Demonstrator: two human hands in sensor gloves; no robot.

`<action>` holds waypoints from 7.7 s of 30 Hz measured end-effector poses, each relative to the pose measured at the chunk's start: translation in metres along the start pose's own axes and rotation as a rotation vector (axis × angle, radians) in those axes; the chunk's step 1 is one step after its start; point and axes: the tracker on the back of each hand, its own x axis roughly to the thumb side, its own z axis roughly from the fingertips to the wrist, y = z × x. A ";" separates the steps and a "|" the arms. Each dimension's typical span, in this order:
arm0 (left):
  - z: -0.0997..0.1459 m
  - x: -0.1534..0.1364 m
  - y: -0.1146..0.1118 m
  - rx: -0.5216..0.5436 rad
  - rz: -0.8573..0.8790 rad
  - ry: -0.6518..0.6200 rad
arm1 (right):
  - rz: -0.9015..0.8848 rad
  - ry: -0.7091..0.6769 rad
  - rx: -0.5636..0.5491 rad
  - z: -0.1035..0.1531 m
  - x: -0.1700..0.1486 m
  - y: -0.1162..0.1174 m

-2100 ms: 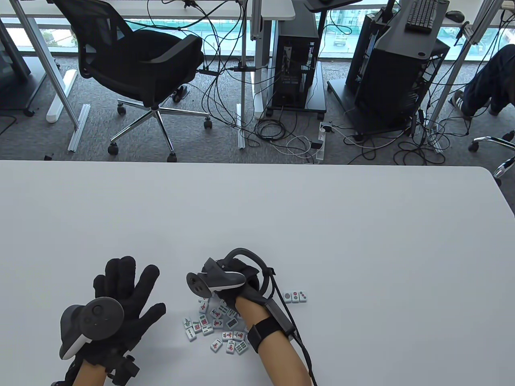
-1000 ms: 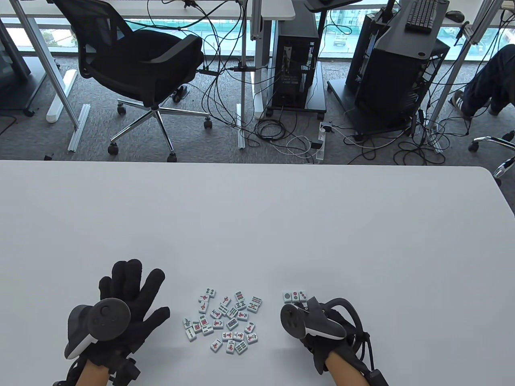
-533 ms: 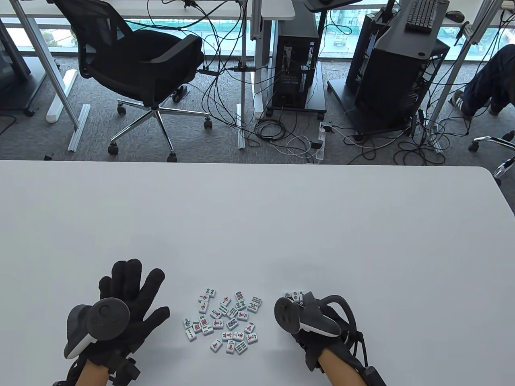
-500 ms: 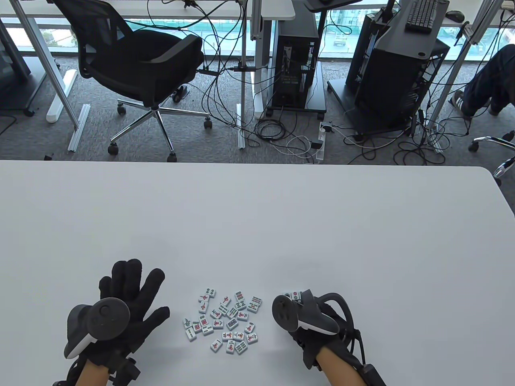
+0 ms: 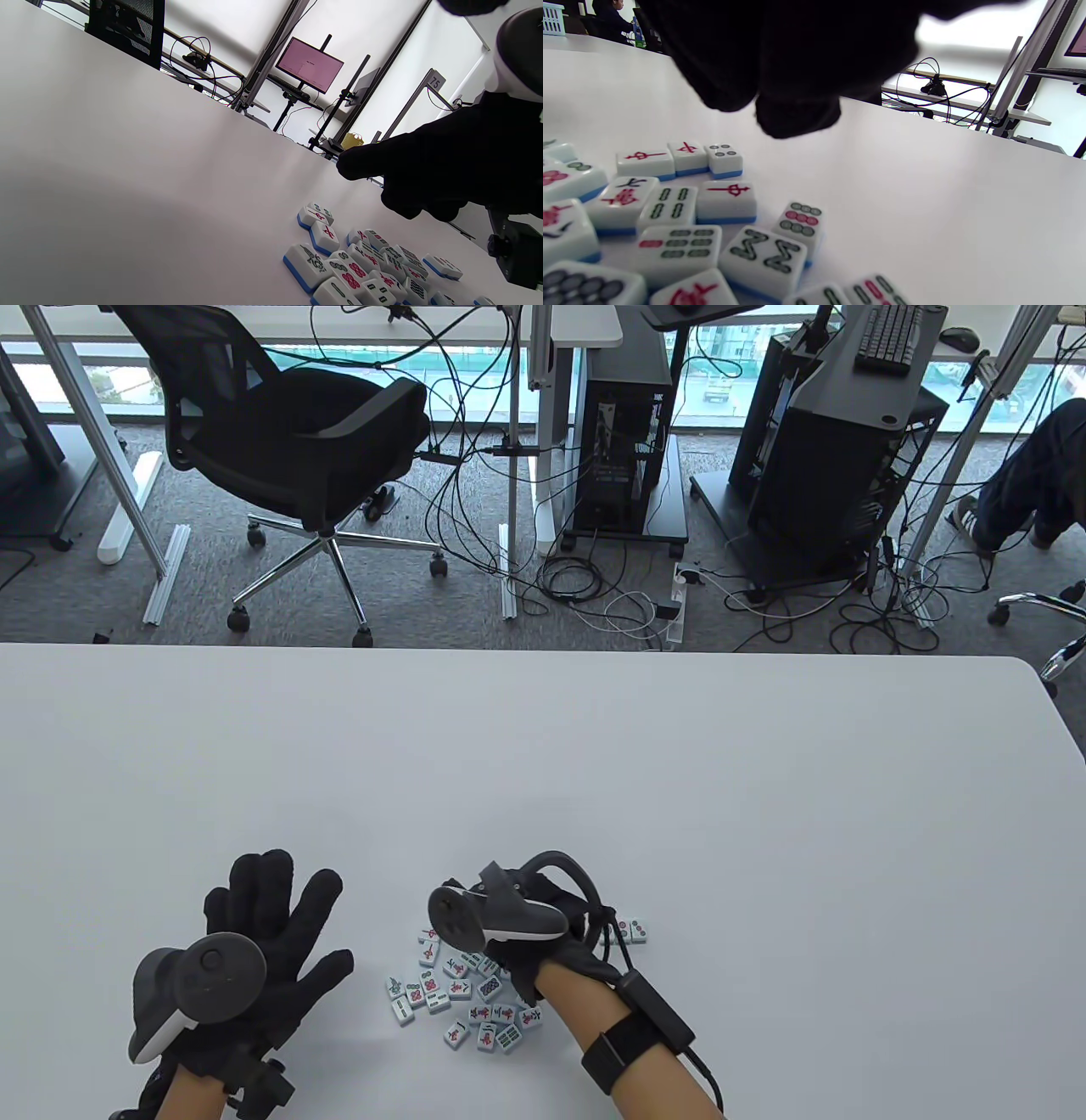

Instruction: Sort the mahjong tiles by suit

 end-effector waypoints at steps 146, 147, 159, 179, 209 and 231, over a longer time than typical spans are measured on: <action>0.000 0.000 -0.003 -0.022 -0.008 0.008 | -0.034 0.231 0.191 0.191 -0.071 0.069; 0.000 0.000 -0.003 -0.022 -0.007 0.009 | -0.031 0.234 0.201 0.191 -0.070 0.071; 0.000 -0.001 -0.002 -0.021 0.004 0.012 | -0.085 0.268 0.114 0.185 -0.075 0.035; 0.001 -0.003 0.002 0.001 0.028 0.001 | -0.033 -0.046 -0.073 0.052 0.039 0.006; 0.003 -0.006 0.007 0.018 0.057 0.003 | 0.005 -0.137 0.168 -0.001 0.083 0.023; 0.003 -0.003 0.006 0.013 0.040 -0.007 | -0.079 0.182 -0.010 0.144 -0.070 -0.007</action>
